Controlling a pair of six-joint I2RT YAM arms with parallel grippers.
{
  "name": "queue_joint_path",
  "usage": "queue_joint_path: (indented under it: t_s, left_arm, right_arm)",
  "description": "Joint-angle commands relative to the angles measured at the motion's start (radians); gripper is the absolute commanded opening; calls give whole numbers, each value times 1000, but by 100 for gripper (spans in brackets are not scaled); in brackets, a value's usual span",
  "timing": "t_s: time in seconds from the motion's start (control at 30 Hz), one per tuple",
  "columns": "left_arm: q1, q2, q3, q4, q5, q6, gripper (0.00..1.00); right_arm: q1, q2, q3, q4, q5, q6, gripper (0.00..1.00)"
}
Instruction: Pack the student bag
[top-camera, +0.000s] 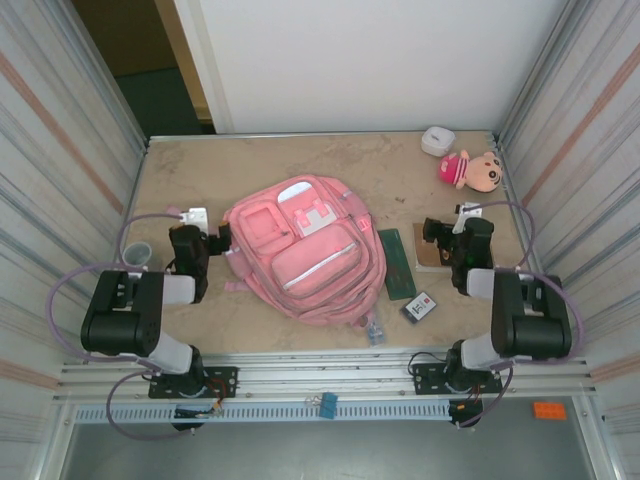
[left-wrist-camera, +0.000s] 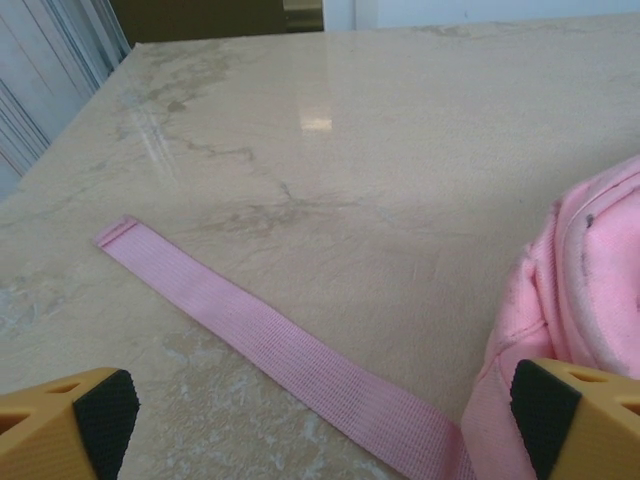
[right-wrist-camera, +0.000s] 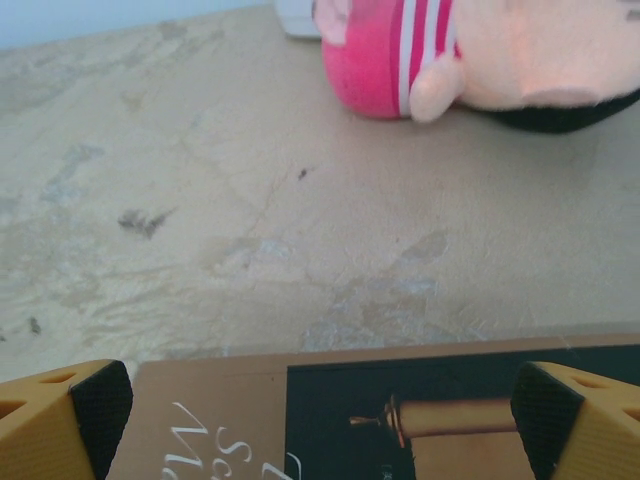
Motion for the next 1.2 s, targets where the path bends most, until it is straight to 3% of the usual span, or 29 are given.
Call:
queue_joint_path:
  t_s: [0.0,0.07,0.23,0.4,0.47,0.57,0.67,0.73,0.83,1.0,1.17]
  left_arm:
    - [-62,-74,-30,61,-86,66,98]
    - [-74,-209,35,-189,-89,52,98]
    - [-71,-415,290,-844,-46,-232,93]
    - [-84,-467,428,-1208,142,-434,83]
    - [-114,-489,416,-1226,235,-499,76]
    - [-230,-506,377,-1203,262,-591,69]
    - [-360,-477,369,-1197,206,-653,68]
    - [-407,-436,347,-1159,229,-699,62]
    - [-458,-370,309,-1107,248,-740,52]
    - [-480,-254,269,-1039,281,-750,48]
    - [-462,-183,267,-1058,240,-741,46]
  right_arm:
    - [-24,-180,115,-294,-28,47,99]
    - [-37,-250,224,-502,-63,37,99]
    - [-37,-302,472,-858,-151,95,99]
    - [-37,-291,618,-1047,-213,267,99]
    - [-39,-288,624,-1072,-264,320,99]
    - [-16,-288,599,-1089,-317,411,100]
    - [142,-305,537,-1066,-189,422,95]
    - [285,-293,511,-1057,-99,413,92]
    - [411,-251,486,-1049,-36,463,76]
    - [526,-164,430,-1024,8,524,62]
    - [614,-66,389,-1012,-45,599,50]
